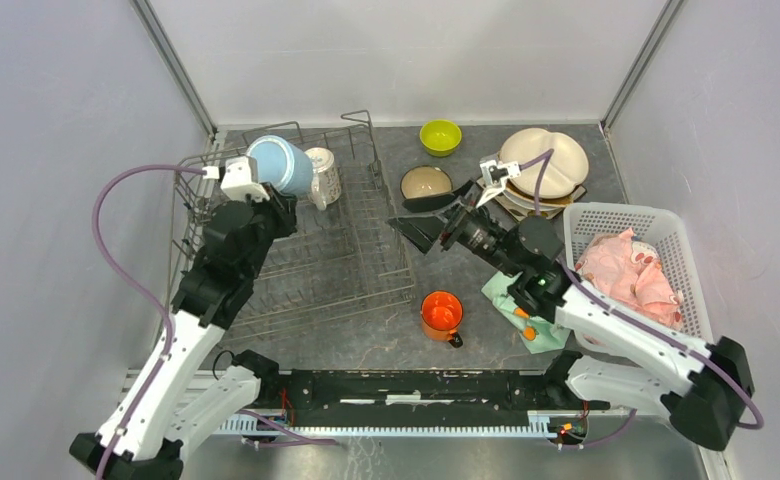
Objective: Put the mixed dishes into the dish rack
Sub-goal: Turn the cup upside down in the dish rack.
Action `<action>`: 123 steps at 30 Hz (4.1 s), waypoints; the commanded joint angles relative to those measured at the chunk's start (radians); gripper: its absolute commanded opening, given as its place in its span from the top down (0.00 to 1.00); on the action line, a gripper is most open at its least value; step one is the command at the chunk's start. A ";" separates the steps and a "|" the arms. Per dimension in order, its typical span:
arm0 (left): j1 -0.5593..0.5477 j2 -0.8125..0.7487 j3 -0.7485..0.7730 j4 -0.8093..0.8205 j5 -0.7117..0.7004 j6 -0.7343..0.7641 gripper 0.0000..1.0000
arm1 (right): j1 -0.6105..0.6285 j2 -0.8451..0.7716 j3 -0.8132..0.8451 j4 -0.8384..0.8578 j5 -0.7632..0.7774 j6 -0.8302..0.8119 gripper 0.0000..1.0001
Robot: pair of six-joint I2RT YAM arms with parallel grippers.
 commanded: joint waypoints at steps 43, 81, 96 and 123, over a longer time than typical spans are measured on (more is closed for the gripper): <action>0.357 0.566 0.078 0.260 -0.049 0.078 0.98 | 0.002 -0.246 0.021 -0.397 0.132 -0.298 0.02; 0.381 0.765 0.174 0.158 -0.018 0.041 0.58 | 0.002 -0.253 -0.006 -0.479 0.200 -0.293 0.02; 0.381 0.575 0.217 0.065 0.065 -0.045 0.46 | 0.003 -0.216 -0.024 -0.527 0.249 -0.276 0.02; 0.372 0.208 -0.066 0.055 0.392 -0.051 0.00 | 0.003 0.000 -0.029 -1.038 0.297 -0.413 0.42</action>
